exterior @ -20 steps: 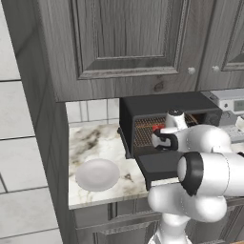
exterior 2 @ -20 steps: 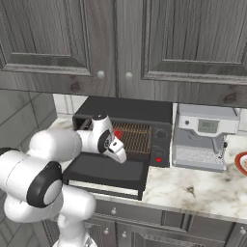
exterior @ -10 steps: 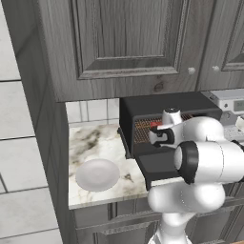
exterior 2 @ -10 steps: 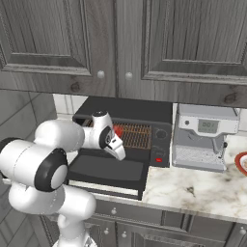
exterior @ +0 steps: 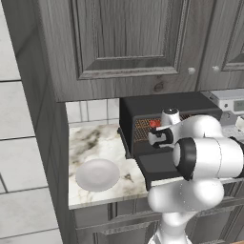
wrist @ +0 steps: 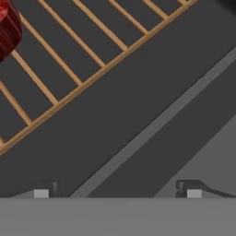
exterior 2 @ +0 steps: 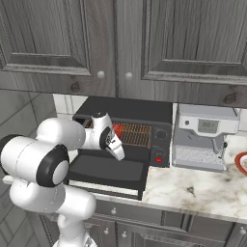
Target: Open the toaster oven door. Place the bread on the top rack in the toaster oven and place the steak on the bottom rack.
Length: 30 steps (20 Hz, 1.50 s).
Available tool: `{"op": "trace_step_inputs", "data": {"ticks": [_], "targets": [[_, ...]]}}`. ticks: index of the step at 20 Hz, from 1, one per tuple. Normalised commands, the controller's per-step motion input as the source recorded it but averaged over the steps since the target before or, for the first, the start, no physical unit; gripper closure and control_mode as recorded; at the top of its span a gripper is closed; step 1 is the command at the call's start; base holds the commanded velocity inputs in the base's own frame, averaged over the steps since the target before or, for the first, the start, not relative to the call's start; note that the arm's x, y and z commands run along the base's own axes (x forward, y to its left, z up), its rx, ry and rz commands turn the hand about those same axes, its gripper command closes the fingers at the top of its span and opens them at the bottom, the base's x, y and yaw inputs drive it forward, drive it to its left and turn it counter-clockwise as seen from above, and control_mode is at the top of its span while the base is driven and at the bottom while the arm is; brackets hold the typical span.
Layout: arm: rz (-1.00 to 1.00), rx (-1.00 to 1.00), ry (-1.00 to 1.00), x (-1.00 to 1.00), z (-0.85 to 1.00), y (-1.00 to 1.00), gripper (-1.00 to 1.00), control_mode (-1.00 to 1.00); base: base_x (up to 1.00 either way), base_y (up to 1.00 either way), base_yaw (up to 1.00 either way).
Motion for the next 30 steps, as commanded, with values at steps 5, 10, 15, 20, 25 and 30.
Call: {"op": "trace_step_inputs", "data": {"ticks": [5,10,15,20,25,30], "targets": [[-0.01,0.00,0.00,-0.09,-0.02,0.00,-1.00,-1.00,0.00,0.00,0.00],[0.07,0.00,0.00,-0.29,0.10,-0.02,-1.00,-1.00,0.00,0.00,0.00],[0.17,0.00,0.00,-0.28,0.12,-0.01,-1.00,-1.00,0.00,0.00,0.00],[0.28,0.00,-0.07,-0.33,0.25,-0.02,-1.00,-1.00,0.00,0.00,0.00],[0.31,0.00,-0.17,-0.28,0.32,-0.06,-1.00,-1.00,0.00,0.00,0.00],[0.29,0.00,-0.24,-0.13,0.26,-0.06,-1.00,-1.00,0.00,0.00,0.00]]}}
